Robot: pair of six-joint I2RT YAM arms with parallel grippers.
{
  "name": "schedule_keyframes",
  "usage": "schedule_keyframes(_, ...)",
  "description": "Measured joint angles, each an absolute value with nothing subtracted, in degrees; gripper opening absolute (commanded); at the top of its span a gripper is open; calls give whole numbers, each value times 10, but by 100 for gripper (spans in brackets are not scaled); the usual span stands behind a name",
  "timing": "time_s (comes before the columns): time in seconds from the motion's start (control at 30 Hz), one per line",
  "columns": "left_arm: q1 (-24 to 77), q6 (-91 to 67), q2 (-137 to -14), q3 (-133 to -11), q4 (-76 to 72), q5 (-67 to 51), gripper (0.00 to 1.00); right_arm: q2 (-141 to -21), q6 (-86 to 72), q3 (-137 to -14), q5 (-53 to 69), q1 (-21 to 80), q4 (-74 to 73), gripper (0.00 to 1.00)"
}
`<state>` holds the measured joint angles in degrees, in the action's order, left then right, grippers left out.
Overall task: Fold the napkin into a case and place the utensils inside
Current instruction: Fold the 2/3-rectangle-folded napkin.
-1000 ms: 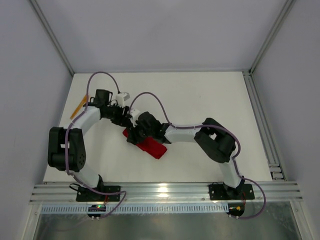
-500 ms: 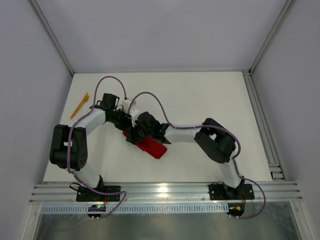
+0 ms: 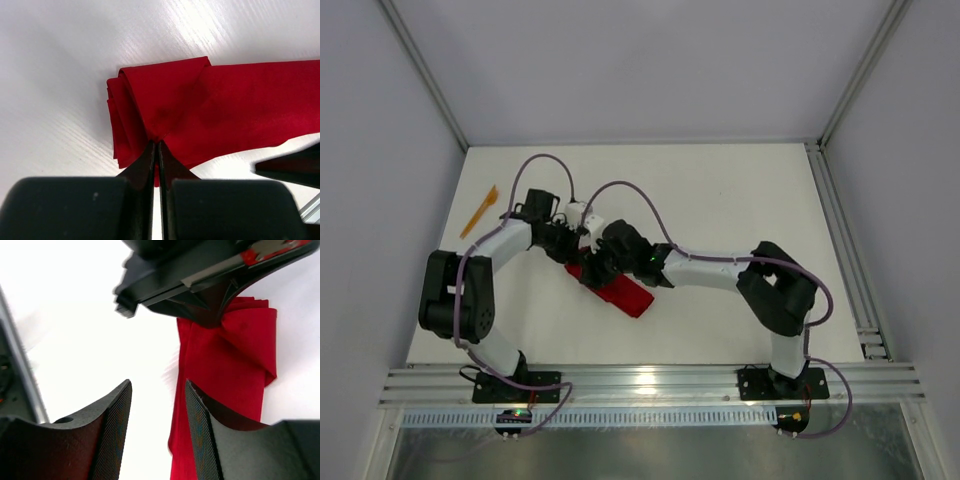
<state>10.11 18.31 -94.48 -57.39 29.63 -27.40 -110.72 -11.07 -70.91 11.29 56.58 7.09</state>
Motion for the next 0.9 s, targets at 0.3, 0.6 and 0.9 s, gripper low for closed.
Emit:
schedule_keyframes(0.3,101,227,-906,-558,307,-257,0,-907,-106,-576,129,550,36,52)
schedule_keyframes(0.6,101,270,-887,-535,314,-257,0,-831,36,-460,102,545,-31,52)
schedule_keyframes(0.9,101,293,-885,-529,311,-263,0,-878,199,-469,72,546,-15,52)
